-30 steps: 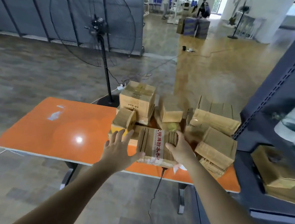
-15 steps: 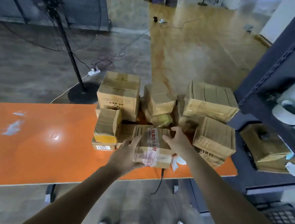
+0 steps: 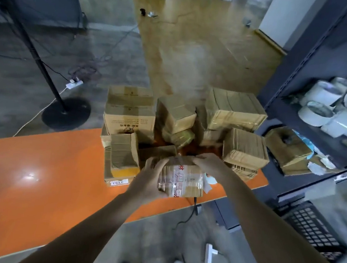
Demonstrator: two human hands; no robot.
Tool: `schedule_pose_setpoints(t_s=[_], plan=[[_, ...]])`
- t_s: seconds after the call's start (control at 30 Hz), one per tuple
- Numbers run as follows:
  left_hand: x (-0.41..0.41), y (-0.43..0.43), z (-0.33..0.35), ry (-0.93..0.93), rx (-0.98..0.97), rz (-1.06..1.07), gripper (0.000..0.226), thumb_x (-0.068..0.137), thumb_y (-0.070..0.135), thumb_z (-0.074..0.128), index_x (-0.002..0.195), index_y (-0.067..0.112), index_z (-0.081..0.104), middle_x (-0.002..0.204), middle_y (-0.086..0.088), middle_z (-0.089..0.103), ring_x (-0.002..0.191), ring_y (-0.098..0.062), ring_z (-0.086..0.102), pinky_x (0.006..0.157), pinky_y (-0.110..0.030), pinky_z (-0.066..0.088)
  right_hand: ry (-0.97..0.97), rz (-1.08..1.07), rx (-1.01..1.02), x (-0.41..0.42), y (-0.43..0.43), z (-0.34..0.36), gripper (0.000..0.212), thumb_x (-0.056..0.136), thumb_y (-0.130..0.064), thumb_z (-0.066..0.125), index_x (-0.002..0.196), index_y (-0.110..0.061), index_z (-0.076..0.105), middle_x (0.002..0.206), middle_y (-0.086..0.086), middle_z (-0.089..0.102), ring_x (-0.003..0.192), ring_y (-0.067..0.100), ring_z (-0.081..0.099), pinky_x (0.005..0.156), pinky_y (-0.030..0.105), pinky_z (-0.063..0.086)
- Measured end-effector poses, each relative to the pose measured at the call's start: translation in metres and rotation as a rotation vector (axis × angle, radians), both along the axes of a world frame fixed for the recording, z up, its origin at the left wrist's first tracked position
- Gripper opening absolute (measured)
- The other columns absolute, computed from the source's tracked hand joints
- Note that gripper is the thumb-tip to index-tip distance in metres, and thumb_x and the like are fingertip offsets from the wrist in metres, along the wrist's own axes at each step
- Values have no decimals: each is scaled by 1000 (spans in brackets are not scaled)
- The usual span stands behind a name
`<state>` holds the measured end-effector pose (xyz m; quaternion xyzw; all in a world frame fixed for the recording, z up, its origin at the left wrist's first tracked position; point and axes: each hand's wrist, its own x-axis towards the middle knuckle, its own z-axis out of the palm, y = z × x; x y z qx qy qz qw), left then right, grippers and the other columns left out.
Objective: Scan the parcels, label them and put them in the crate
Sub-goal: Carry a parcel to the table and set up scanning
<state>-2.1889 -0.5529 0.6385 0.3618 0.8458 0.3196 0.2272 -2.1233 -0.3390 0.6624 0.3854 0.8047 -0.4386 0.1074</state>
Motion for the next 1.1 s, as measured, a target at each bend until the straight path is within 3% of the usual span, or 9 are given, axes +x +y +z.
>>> schedule_pose_setpoints(t_s=[0.13, 0.23, 0.33, 0.43, 0.53, 0.67, 0.9, 1.0, 1.1], plan=[[-11, -5, -10, -71, -2, 30, 100, 50, 38, 91, 134, 19, 40, 123, 2, 35, 98, -11, 52, 76, -11, 43, 86, -53, -216, 3, -2, 12, 39, 97, -51, 50, 104, -16, 67, 91, 1, 66, 85, 15, 62, 72, 30, 46], [-16, 1, -15, -324, 53, 81, 95, 43, 44, 91, 124, 17, 49, 115, -2, 61, 99, -15, 64, 85, -37, 55, 115, 41, -186, 6, 2, 12, 60, 100, -53, 41, 127, -3, 58, 112, 18, 64, 107, 30, 61, 98, 46, 46], [-16, 7, -14, -414, 64, 116, 86, 50, 39, 90, 123, 20, 49, 111, 1, 65, 101, -15, 65, 88, -44, 55, 165, 87, -156, 11, 6, 5, 38, 99, -45, 51, 125, -19, 61, 125, 5, 63, 115, 21, 59, 107, 44, 42], [-16, 8, -16, -396, 54, 115, 86, 60, 35, 89, 131, 17, 44, 113, 4, 61, 102, -12, 63, 84, -35, 56, 207, 68, -80, 12, 6, -4, 24, 98, -40, 54, 117, -28, 61, 119, 3, 65, 107, 18, 61, 99, 40, 47], [-14, 9, -13, -359, 70, 156, 88, 67, 36, 86, 138, 19, 38, 114, 14, 56, 99, -2, 58, 73, -10, 48, 209, 76, 77, 6, 0, -8, 29, 100, -39, 48, 112, -18, 64, 109, 13, 67, 101, 29, 62, 91, 47, 49], [-17, 8, -7, -180, 66, 208, 86, 80, 45, 73, 148, 19, 28, 143, -5, 37, 126, -20, 46, 97, -25, 40, 167, 19, 126, -4, 0, -13, 38, 101, -38, 45, 101, -5, 62, 89, 17, 63, 77, 26, 58, 62, 33, 41], [-31, -4, -1, -98, 56, 252, 87, 78, 61, 65, 149, 27, 26, 145, 0, 31, 118, -23, 54, 99, -43, 47, 86, -128, 126, -29, 1, -20, 48, 102, -32, 45, 59, -12, 40, 56, 3, 35, 50, 19, 37, 51, 29, 30], [-38, -6, -6, -40, -18, 163, 81, 80, 51, 69, 147, 28, 31, 143, -2, 39, 123, -23, 48, 100, -41, 44, 71, -191, 42, -38, 0, -21, 38, 100, -30, 49, 65, -19, 41, 65, 0, 42, 55, 13, 41, 57, 29, 41], [-44, -3, -9, 15, -39, 197, 65, 87, 43, 64, 144, 25, 39, 133, -3, 55, 113, -21, 55, 85, -29, 47, 73, -177, -23, -45, -4, -20, 47, 98, -40, 49, 61, -14, 36, 57, 1, 32, 50, 18, 33, 51, 30, 29]])
